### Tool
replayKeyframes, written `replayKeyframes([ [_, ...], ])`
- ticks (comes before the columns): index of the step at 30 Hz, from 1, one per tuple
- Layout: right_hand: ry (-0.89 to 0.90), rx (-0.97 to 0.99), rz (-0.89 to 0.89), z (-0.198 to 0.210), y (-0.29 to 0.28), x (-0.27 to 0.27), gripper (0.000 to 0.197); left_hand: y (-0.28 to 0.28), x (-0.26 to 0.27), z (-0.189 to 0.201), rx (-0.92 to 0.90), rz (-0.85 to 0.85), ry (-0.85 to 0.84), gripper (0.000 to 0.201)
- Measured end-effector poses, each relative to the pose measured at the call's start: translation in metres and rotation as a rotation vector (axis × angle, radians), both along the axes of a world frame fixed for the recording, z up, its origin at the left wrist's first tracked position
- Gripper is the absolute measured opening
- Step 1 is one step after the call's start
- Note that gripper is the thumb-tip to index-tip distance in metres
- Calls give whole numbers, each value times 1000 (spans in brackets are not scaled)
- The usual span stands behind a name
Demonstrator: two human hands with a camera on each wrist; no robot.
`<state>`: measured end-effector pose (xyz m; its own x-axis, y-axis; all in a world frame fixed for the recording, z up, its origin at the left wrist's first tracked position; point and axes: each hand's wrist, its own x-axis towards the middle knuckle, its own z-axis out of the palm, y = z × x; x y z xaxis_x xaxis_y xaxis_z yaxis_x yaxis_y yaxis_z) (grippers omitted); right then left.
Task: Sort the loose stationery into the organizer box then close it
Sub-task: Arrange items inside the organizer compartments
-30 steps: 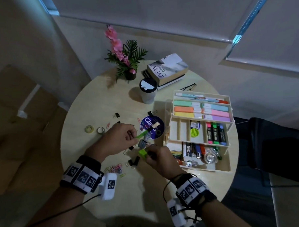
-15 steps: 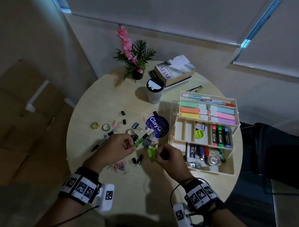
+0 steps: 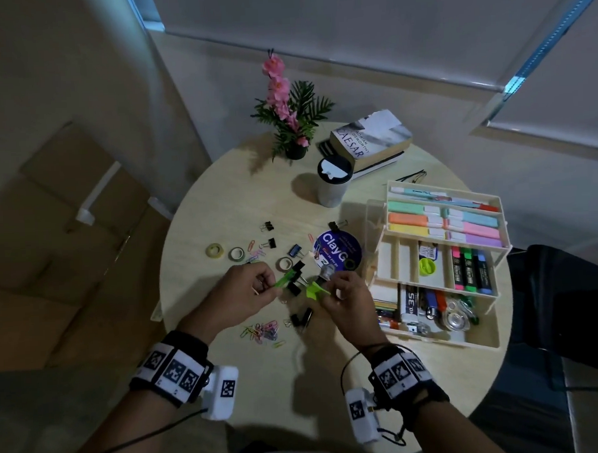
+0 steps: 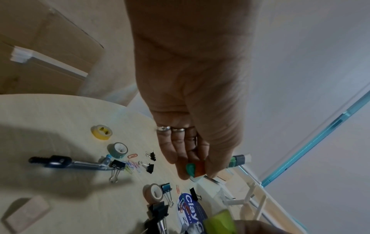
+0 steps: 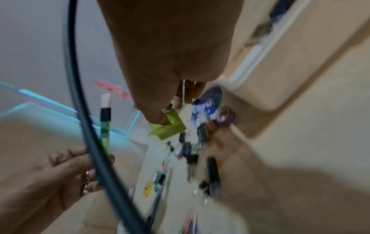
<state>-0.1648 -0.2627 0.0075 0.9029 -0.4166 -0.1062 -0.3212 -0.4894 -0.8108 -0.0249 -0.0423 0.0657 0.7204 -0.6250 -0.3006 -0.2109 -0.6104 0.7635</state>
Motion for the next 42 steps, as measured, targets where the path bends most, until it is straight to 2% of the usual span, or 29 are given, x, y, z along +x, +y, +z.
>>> replayKeyframes([
  [1,-33,-74,16,7,-6,-10,7,-1,2,3,-2,-1,-23,19],
  [3,-76,-243,20,19,-26,-39,16,-7,6,11,-20,4,-57,19],
  [7,47,-388,-37,8,-71,-85,19,-41,15,30,-64,-4,-123,18],
  [11,171,-375,-95,-17,-89,-81,25,-102,17,51,-129,-47,-199,15],
  [15,166,-288,-156,-27,-87,-61,27,-177,20,67,-161,-120,-404,13],
  [18,189,-237,-107,-22,-84,-55,28,-235,24,71,-136,-169,-523,10],
  [24,145,-212,83,-9,-106,-78,46,-322,42,48,14,-189,-660,9],
  [26,97,-232,106,-3,-115,-89,41,-340,46,39,72,-189,-662,10],
  [28,60,-229,117,0,-127,-94,26,-348,48,32,134,-204,-641,9],
  [31,52,-241,111,5,-142,-92,16,-344,52,25,183,-248,-631,7],
  [33,45,-241,124,15,-145,-85,15,-331,54,27,151,-272,-643,13],
  [35,-4,-226,129,30,-139,-69,15,-306,62,35,85,-243,-586,19],
  [38,-59,-190,187,47,-120,-32,17,-242,88,43,116,-187,-490,21],
  [40,-3,-197,242,48,-101,-2,23,-184,107,40,195,-168,-433,21],
  [42,112,-207,270,39,-78,29,29,-125,118,30,350,-138,-365,21],
])
